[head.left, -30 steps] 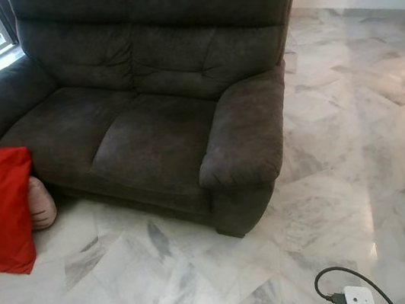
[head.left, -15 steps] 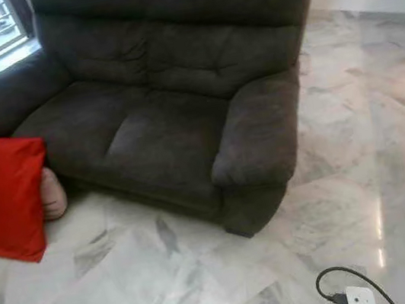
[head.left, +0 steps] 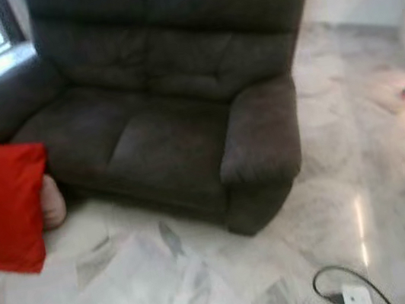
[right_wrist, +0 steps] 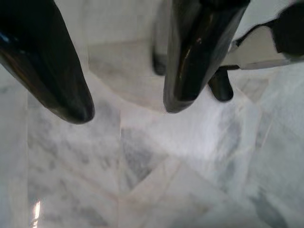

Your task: Move the pillow to the sofa from floor

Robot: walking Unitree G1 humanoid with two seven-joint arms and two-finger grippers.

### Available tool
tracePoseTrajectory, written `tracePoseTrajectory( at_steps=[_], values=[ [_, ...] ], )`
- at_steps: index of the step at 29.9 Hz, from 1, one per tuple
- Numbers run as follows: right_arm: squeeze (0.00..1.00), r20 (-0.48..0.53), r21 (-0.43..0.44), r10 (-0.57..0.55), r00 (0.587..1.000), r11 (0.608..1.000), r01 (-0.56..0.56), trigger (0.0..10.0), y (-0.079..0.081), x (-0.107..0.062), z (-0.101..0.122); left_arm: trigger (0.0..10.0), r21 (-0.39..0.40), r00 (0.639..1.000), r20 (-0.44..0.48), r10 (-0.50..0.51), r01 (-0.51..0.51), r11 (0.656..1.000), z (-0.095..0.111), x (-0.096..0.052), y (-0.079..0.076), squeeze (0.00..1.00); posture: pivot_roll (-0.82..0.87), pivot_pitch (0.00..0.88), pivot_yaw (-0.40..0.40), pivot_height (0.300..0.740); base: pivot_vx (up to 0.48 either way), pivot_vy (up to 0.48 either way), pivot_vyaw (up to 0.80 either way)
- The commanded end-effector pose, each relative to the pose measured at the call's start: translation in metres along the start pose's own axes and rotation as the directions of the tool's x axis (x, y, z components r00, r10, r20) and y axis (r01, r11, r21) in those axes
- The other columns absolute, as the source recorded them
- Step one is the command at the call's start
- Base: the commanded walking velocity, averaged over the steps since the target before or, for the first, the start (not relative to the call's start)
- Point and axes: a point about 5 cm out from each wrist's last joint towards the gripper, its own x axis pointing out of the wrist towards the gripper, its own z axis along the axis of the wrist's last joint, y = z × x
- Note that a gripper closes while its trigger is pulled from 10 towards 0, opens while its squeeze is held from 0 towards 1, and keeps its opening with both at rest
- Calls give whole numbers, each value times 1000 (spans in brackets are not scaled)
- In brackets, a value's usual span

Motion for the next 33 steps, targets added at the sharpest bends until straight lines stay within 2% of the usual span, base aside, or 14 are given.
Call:
tracePoseTrajectory(
  at_steps=[1,33],
  values=[
    [0,-9,6,1,1000,1000,-1,10000,2,-1,-4,10000,-17,1000,-21,10,-11,1000,-7,-1,4,0,-17,44,-38,740,0,368,0],
    [0,3,28,-15,1000,1000,15,10000,1,-1,-4,10000,-17,1000,-20,14,-14,1000,-7,-1,4,0,-19,26,-35,740,0,373,0]
  ],
)
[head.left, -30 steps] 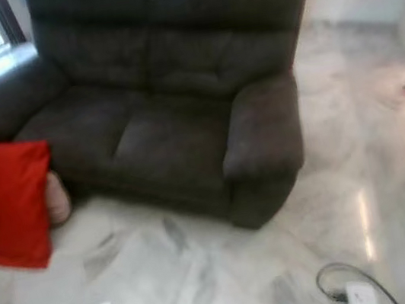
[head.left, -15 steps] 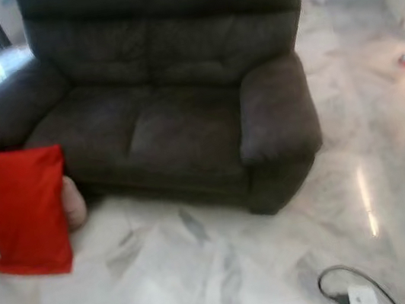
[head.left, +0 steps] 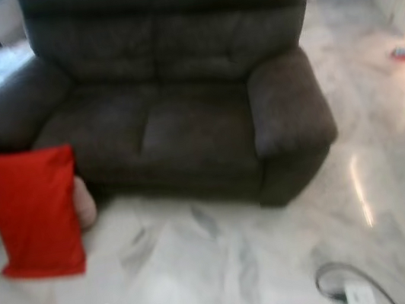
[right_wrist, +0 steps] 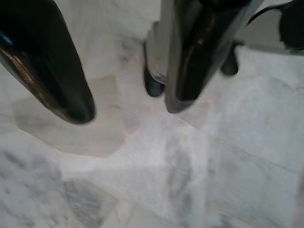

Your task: Move the pillow to the sofa from floor

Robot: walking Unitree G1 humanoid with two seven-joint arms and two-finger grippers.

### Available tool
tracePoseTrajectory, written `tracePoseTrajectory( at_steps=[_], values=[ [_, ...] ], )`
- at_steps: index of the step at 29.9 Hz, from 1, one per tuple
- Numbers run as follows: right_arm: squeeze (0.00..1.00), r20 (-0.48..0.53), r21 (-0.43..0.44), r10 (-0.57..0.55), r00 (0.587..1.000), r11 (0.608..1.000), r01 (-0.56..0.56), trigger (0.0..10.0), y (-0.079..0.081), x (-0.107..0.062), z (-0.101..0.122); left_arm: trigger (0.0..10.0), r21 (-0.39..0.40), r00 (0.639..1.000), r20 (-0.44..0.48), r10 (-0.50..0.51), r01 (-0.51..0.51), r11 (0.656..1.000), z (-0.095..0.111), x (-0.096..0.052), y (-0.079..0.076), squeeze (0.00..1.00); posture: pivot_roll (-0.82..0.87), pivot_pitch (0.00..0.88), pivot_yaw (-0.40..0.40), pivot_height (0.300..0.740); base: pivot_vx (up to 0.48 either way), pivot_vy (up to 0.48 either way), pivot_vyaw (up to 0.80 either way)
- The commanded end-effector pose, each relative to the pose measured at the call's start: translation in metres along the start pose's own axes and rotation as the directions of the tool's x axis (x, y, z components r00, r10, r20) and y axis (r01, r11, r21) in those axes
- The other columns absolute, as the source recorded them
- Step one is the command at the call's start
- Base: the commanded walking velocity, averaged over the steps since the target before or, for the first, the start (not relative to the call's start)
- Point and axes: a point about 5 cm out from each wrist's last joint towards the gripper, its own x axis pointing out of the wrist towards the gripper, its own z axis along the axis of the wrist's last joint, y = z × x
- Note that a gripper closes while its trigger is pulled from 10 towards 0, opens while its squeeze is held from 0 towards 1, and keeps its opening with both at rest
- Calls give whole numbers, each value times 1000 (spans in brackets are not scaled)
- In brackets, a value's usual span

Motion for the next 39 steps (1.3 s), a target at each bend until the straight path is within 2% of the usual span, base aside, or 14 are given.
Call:
tracePoseTrajectory(
  at_steps=[1,39],
  values=[
    [0,16,11,3,1000,1000,-3,10000,3,1,3,10000,0,1000,-2,16,-16,1000,0,-1,7,0,-20,26,-33,740,0,375,0],
    [0,21,8,12,1000,1000,-12,10000,4,1,4,10000,-6,1000,1,10,-10,1000,1,0,6,0,-19,46,-40,740,0,375,0]
  ],
)
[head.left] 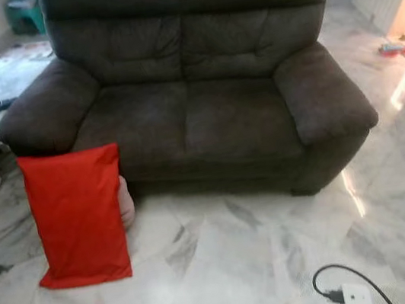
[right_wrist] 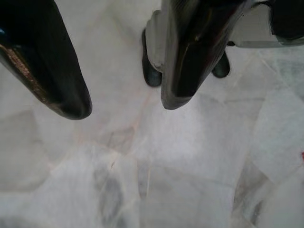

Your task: Move the pillow to the sofa from floor

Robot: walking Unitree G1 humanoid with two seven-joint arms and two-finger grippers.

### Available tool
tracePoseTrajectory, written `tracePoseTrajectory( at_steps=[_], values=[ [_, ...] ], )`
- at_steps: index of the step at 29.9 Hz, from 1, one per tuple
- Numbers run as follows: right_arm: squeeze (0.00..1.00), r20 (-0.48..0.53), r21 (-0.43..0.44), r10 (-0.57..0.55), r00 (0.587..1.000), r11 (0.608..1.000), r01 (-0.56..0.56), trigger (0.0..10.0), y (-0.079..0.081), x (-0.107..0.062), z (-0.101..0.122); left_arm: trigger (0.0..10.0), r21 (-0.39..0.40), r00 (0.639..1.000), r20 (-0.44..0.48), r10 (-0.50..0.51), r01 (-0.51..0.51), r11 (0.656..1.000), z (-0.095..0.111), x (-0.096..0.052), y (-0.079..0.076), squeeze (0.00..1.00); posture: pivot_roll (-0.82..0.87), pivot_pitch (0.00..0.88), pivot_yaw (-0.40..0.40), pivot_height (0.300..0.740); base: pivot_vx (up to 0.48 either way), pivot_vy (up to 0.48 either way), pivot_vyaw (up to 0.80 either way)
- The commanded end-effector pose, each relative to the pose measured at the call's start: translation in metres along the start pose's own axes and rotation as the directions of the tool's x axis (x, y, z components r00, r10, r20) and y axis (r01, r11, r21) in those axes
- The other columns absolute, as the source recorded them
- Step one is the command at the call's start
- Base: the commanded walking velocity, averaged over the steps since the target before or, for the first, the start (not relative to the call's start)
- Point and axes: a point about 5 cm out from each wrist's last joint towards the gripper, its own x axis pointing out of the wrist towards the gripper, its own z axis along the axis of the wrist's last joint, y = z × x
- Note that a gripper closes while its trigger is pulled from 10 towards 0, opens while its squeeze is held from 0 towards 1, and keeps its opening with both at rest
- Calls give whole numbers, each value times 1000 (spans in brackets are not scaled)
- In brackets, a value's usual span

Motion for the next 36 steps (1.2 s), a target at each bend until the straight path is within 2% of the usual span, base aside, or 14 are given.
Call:
tracePoseTrajectory(
  at_steps=[1,30,36],
  values=[
    [0,2,11,6,1000,1000,-6,10000,3,1,0,10000,-4,1000,-4,15,-16,1000,-1,-1,7,0,-19,46,-40,740,0,371,0],
    [0,-2,11,11,1000,1000,-11,10000,4,1,0,10000,-6,1000,-6,11,-11,1000,-1,-1,7,0,-20,51,-39,740,0,371,0],
    [0,-1,10,13,1000,1000,-13,10000,4,1,0,10000,-12,1000,4,21,-21,1000,-1,-1,8,0,-21,53,-38,740,0,0,0]
  ],
)
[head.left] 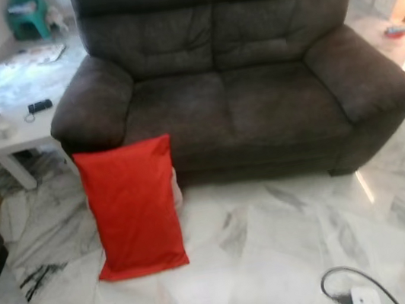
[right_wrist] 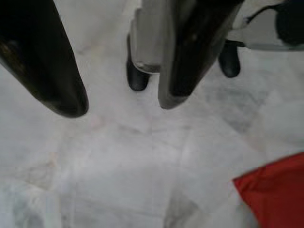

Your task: Move the pillow to the sofa from floor

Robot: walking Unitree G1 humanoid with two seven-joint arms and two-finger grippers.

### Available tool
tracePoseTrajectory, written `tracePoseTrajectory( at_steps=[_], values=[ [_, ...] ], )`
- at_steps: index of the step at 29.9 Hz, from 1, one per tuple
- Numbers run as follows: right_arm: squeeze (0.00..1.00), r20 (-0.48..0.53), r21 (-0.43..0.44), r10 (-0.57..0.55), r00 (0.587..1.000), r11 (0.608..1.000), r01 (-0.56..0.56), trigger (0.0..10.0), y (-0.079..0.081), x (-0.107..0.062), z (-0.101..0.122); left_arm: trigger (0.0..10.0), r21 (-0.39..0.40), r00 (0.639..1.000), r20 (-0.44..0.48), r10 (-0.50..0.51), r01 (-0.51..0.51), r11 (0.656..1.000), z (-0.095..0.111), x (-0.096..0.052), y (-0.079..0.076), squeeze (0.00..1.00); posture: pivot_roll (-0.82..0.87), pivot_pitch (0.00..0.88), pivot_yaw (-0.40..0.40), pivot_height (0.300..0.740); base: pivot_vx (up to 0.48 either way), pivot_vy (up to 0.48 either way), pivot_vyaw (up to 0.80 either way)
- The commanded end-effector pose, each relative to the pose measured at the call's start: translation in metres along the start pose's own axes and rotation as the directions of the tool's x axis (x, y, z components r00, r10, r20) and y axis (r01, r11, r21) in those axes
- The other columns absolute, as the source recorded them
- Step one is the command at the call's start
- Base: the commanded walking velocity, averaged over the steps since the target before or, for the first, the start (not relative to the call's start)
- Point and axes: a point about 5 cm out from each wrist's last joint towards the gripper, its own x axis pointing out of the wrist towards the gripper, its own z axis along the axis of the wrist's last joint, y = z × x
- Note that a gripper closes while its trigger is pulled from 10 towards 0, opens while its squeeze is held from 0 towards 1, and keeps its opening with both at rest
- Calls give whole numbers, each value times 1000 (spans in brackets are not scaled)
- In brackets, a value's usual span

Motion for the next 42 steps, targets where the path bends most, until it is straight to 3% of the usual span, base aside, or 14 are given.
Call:
tracePoseTrajectory(
  at_steps=[1,17,24,28,42],
  values=[
    [0,-12,8,-26,1000,1000,27,10000,-9,-3,-5,10000,-20,1000,0,-6,6,1000,-2,0,-5,0,-21,53,-38,740,0,0,0],
    [0,-14,5,-23,1000,1000,23,10000,-9,-3,-5,10000,-48,1000,7,-6,6,999,-2,0,-6,0,-21,52,-37,740,0,0,0],
    [0,-21,-56,-6,1000,998,5,10000,-9,-2,-3,10000,-51,1000,11,1,0,999,-2,0,-6,0,-20,51,-39,740,0,0,0],
    [0,-25,-37,-8,1000,999,7,10000,-9,-2,-4,10000,-51,1000,8,0,1,999,-2,0,-6,0,-20,52,-39,740,0,0,739],
    [0,-41,-13,-5,999,1000,5,10000,-8,-3,-6,10000,-52,1000,4,-8,8,999,-3,0,-6,0,-23,51,-38,740,91,0,0]
  ],
)
